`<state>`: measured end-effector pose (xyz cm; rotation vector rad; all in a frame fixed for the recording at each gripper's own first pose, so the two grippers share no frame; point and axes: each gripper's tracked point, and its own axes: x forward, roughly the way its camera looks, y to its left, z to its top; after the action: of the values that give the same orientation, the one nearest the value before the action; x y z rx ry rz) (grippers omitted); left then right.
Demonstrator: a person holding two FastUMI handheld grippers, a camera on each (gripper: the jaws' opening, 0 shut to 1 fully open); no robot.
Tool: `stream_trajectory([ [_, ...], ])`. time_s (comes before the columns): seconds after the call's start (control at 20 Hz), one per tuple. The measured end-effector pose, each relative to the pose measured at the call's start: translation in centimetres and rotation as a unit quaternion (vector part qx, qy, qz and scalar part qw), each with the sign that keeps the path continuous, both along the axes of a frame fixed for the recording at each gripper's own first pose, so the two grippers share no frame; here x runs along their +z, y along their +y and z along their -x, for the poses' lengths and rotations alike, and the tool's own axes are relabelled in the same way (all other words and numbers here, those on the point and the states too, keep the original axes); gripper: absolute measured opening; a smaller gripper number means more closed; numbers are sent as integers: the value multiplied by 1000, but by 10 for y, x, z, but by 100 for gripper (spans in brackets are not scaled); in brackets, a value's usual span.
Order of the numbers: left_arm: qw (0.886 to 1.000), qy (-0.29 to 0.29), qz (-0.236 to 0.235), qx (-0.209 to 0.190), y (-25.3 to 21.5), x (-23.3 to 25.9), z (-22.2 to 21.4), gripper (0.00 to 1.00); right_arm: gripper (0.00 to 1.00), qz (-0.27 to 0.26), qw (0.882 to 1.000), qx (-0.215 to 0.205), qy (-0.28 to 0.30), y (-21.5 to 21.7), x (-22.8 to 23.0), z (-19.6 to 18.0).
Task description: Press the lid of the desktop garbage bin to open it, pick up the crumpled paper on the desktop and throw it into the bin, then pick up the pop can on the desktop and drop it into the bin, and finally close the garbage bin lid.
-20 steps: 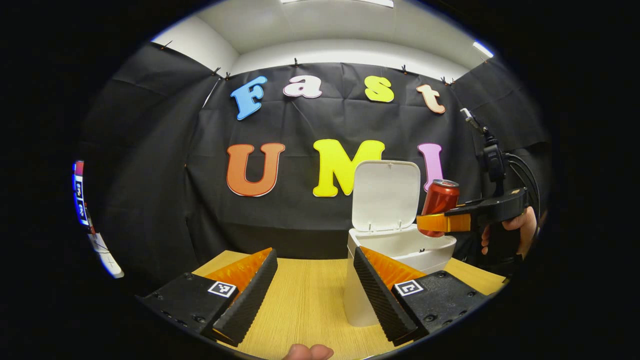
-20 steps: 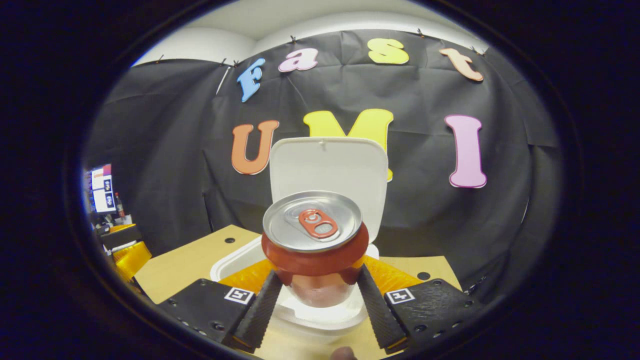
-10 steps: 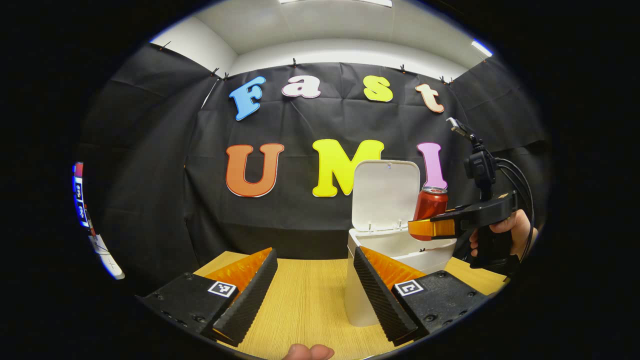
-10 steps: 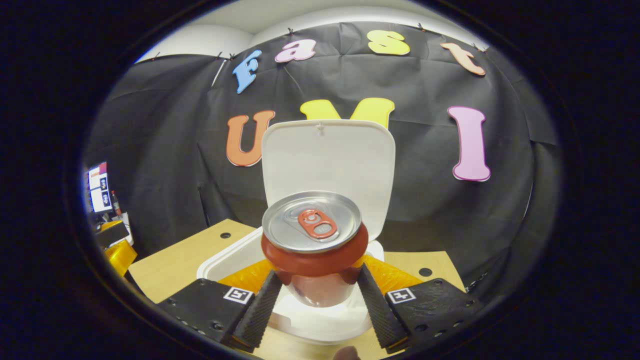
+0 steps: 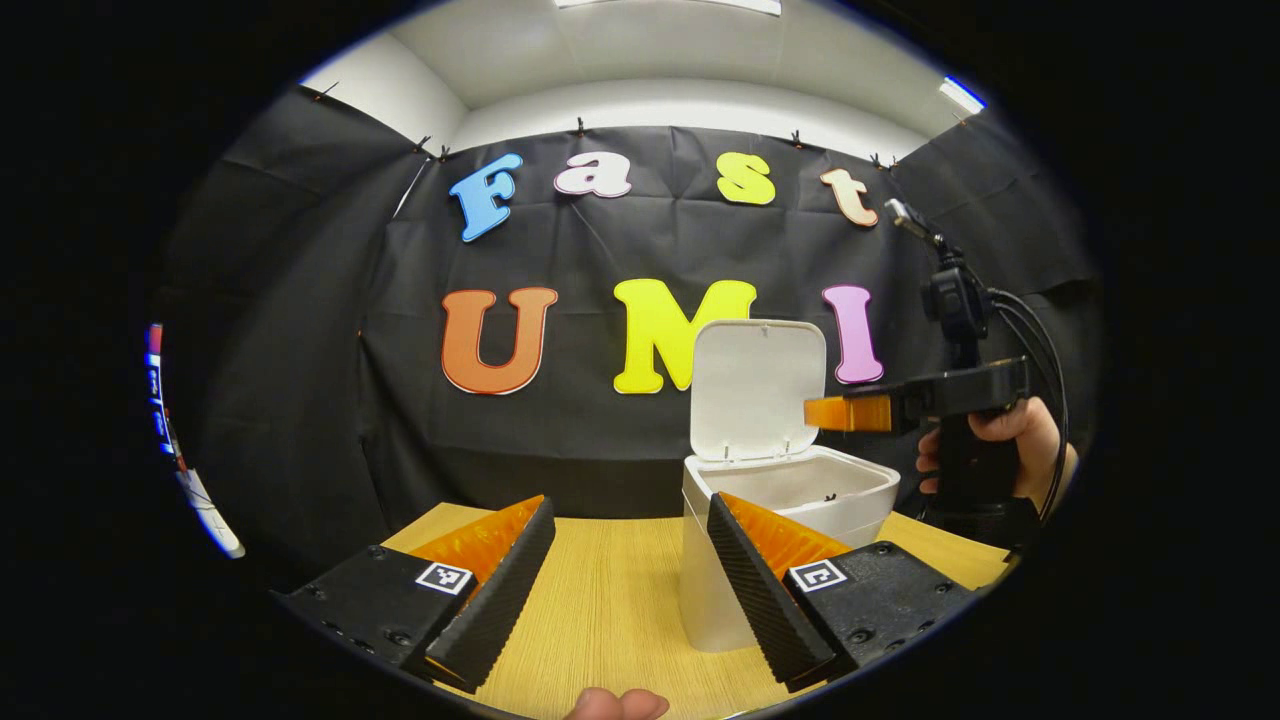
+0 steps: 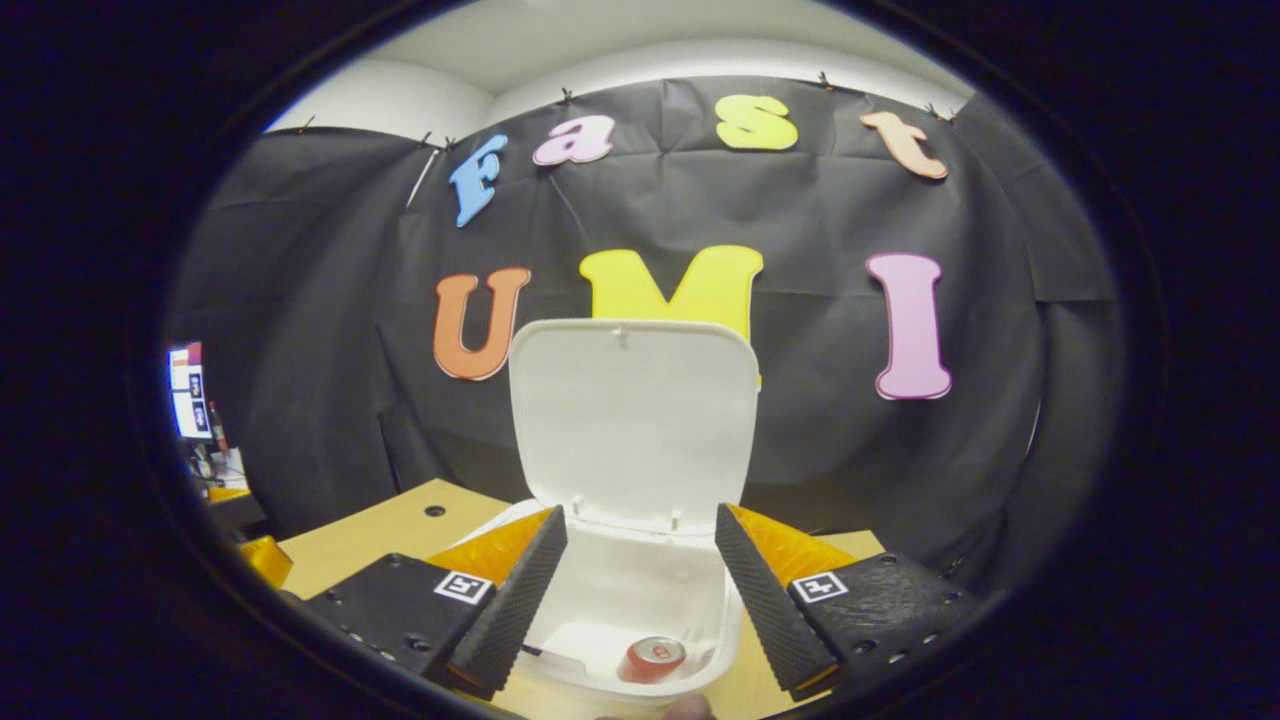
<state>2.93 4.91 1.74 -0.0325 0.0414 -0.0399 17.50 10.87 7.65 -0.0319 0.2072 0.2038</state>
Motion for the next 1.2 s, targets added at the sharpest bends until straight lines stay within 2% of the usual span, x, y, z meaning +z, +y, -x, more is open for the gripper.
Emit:
stream_trajectory([
  [0.15, 1000, 0, 2, -1, 1, -1, 3, 99, 92, -11, 1000, -2, -21, 10, 38, -3],
  [0.45, 1000, -3, 11, -6, 4, 3, 9, 99, 92, 16, 997, -24, -67, 30, 94, -36],
  [0.65, 1000, 3, 27, -7, 11, 6, 14, 99, 92, 11, 996, -44, -73, 33, 108, -65],
  [0.85, 1000, -7, 20, 6, 25, 16, 16, 99, 92, -1, 992, -76, -96, 25, 127, -91],
  [1.0, 1000, -10, 19, 10, 29, 19, 17, 99, 92, -18, 992, -80, -96, 29, 128, -102],
  [1.2, 1000, -8, 18, 14, 33, 18, 15, 99, 92, -2, 993, -78, -86, 38, 116, -112],
])
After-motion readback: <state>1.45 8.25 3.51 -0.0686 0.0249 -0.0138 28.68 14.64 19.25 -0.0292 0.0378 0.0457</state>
